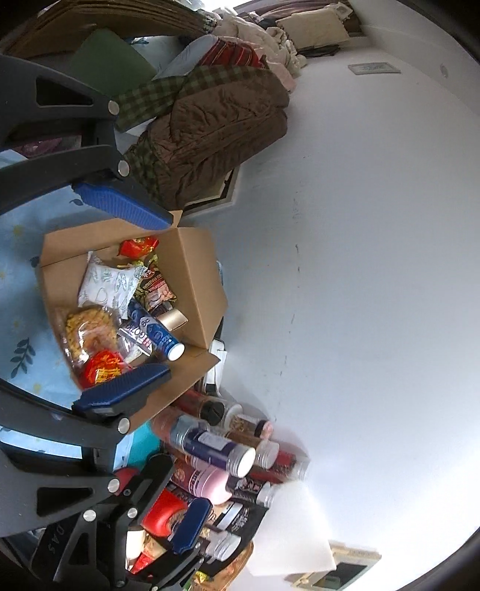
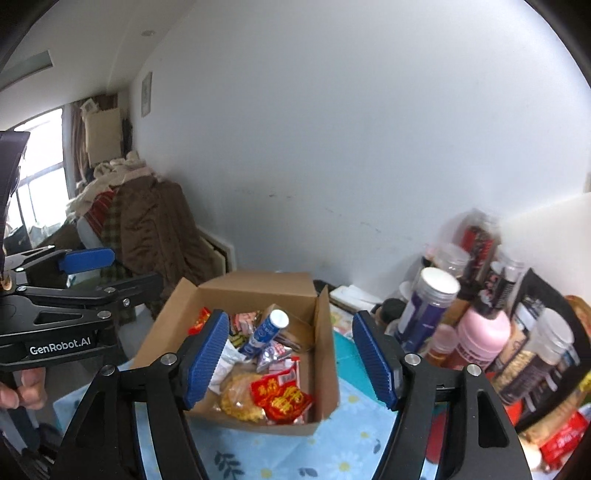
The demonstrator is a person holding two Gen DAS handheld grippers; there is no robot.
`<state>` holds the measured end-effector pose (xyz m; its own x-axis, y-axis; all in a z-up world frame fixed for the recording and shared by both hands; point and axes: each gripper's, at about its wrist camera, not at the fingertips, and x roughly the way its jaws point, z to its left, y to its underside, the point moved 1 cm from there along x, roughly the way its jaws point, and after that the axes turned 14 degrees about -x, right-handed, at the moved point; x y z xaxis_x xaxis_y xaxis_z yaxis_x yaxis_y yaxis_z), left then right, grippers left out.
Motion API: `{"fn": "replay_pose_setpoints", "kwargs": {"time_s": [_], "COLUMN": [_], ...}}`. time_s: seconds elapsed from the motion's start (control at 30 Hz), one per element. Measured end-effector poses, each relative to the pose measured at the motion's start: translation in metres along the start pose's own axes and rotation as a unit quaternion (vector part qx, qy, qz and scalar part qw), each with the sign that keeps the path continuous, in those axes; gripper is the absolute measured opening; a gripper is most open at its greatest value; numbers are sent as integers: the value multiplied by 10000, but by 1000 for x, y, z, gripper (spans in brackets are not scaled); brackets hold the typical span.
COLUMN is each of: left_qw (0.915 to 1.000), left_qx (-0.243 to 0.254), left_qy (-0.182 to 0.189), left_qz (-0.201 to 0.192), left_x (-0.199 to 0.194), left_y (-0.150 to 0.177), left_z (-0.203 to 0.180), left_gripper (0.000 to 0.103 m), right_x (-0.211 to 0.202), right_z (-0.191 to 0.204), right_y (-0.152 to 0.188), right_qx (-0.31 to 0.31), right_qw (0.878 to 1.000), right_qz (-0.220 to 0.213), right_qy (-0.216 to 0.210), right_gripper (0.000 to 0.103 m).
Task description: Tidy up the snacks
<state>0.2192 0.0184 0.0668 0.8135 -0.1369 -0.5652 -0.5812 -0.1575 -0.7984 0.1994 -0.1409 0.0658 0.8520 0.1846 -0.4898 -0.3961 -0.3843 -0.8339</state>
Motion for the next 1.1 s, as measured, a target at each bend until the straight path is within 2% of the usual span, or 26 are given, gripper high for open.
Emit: {"fn": "replay_pose_setpoints", "kwargs": {"time_s": [0.1, 0.33, 0.4, 0.47, 0.73, 0.87, 1.1], "left_qw": [9999, 9991, 9989, 9984, 9970, 9971, 9979], "left_qx": [35, 116, 130, 116, 137, 76, -121], "left_qy": [84, 210, 236, 261, 366, 424, 223], "left_qz": [-129, -337, -388, -485, -675, -631, -603], "left_x": [-21, -63, -74, -85, -121, -129, -135], "left_y": [10, 35, 42, 50, 82, 99, 122], "left_z": [-4, -11, -12, -12, -14, -14, -7], "left_gripper": [82, 84, 90, 99, 99, 99, 99], "right_x": [-22, -64, -74, -84, -114, -122, -124], "right_z": [3, 12, 15, 18, 28, 35, 48], "right_y": [5, 25, 31, 39, 67, 83, 101], "right_qx": [-17, 26, 53, 80, 209, 203, 118], "right_qw": [9999, 9994, 9994, 9992, 9989, 9989, 9993], "right_qz": [-137, -250, -291, -325, -413, -422, -336], "right_qy": [78, 221, 205, 204, 108, 12, -99], "right_gripper": [81, 85, 90, 90, 92, 92, 92]}}
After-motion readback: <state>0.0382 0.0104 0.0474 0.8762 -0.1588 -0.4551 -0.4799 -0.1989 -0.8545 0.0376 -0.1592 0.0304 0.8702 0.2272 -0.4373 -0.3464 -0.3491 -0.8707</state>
